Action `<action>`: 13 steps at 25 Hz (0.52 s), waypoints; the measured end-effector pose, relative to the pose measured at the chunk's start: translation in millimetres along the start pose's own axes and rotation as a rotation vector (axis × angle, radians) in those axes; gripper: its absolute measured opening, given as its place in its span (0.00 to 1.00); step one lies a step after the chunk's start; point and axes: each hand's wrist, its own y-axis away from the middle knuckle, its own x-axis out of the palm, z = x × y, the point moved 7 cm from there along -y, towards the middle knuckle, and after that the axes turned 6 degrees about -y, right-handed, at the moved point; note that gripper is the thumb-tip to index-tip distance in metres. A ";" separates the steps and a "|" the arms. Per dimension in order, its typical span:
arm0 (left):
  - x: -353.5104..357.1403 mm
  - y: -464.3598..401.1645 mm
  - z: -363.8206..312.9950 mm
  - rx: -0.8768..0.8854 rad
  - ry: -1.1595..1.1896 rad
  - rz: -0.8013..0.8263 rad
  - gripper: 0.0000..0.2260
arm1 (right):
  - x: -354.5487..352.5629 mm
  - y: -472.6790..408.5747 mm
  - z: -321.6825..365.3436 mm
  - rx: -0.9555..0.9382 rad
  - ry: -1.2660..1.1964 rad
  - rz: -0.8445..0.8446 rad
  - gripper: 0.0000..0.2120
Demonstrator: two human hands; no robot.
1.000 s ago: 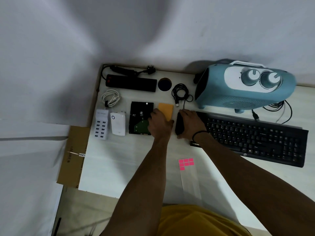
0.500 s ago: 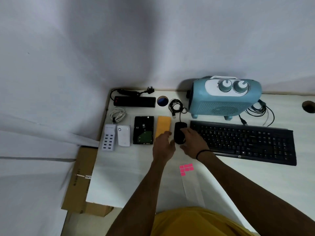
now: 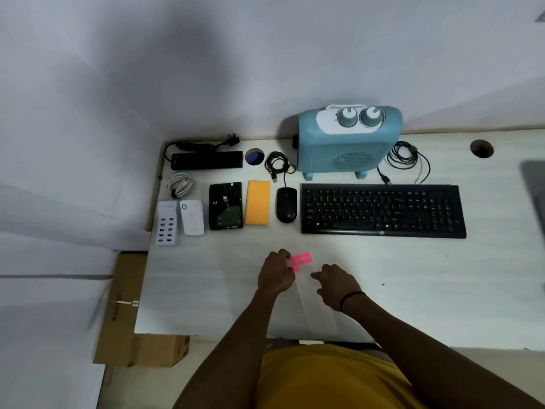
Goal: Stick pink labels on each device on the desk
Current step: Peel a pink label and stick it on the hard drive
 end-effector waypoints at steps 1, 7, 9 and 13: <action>6.8 1.0 2.2 -0.005 -0.019 0.021 0.20 | 6.5 2.6 -1.2 0.016 0.040 0.026 0.24; 27.0 1.9 6.8 -0.056 0.012 0.050 0.21 | 16.2 9.8 -2.7 0.054 0.165 0.059 0.31; 28.2 4.2 4.0 -0.049 0.002 0.032 0.18 | 15.5 10.3 -3.2 0.065 0.160 0.063 0.31; 31.2 20.6 4.3 -0.268 0.132 -0.108 0.22 | 17.3 13.3 -4.9 0.081 0.143 0.064 0.34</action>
